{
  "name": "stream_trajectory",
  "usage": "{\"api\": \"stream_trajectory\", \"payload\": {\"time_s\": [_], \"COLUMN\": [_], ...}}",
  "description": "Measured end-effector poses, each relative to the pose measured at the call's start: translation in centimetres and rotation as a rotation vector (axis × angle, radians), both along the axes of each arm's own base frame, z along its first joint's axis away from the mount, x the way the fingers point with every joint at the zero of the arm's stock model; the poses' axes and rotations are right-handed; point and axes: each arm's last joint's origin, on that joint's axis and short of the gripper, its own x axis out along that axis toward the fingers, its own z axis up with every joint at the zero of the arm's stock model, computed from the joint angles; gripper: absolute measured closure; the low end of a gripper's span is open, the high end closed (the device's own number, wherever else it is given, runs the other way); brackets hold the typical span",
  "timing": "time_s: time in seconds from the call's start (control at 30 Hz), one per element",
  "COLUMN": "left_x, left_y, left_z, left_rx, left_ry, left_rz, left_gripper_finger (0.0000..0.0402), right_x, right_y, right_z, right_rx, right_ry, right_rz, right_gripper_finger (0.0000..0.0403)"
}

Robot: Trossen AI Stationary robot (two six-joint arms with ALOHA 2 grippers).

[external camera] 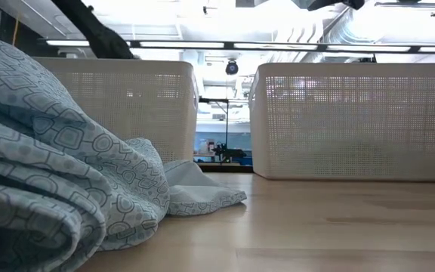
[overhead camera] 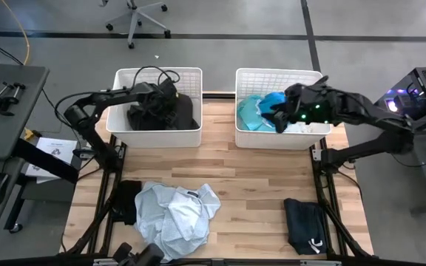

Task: Sort clothes
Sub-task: Put the black boxer into the left white bin, then put the blue shorts into the left white bin

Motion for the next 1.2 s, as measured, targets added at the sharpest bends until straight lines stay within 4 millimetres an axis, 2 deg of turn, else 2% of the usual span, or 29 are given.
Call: {"api": "stream_trajectory", "payload": {"time_s": [0.07,0.17,0.3,0.4,0.5,0.6,0.77,0.9,1.07,1.2], "left_x": [0.1,0.2,-0.5,-1.2,-1.7,-2.0,-1.1,0.4,1.9,2.4], "left_y": [0.0,-0.3,-2.2,-4.2,-6.1,-8.1,-11.0,-12.7,-14.8,-16.4], "left_z": [1.7,5.4,10.1,13.1,15.3,16.9,18.7,19.6,20.2,20.2], "left_rx": [0.027,0.068,0.096,0.166,0.228,0.273,0.346,0.385,0.390,0.374], "left_ry": [-0.033,-0.113,-0.233,-0.343,-0.444,-0.528,-0.655,-0.764,-0.856,-0.859], "left_rz": [-0.014,0.002,0.025,0.024,0.007,-0.035,-0.150,-0.249,-0.379,-0.484], "left_gripper_finger": [0.0344,0.0319,0.0299,0.0297,0.0298,0.0301,0.0305,0.0305,0.0305,0.0305], "right_x": [0.5,0.9,0.7,0.3,0.3,0.0,-0.2,0.4,1.1,0.9], "right_y": [0.2,0.4,0.7,1.5,3.3,5.5,10.2,14.2,19.6,22.6], "right_z": [-0.3,-0.5,-0.6,-0.8,-1.4,-2.5,-4.9,-8.0,-14.5,-19.6], "right_rx": [0.006,0.025,0.065,0.095,0.168,0.320,0.624,0.811,1.026,1.061], "right_ry": [0.019,0.024,0.027,0.056,0.111,0.214,0.508,0.744,0.944,1.011], "right_rz": [0.011,0.010,0.000,0.039,0.124,0.117,0.111,0.109,0.065,-0.077], "right_gripper_finger": [0.0140,0.0140,0.0140,0.0140,0.0140,0.0140,0.0140,0.0140,0.0140,0.0140]}}
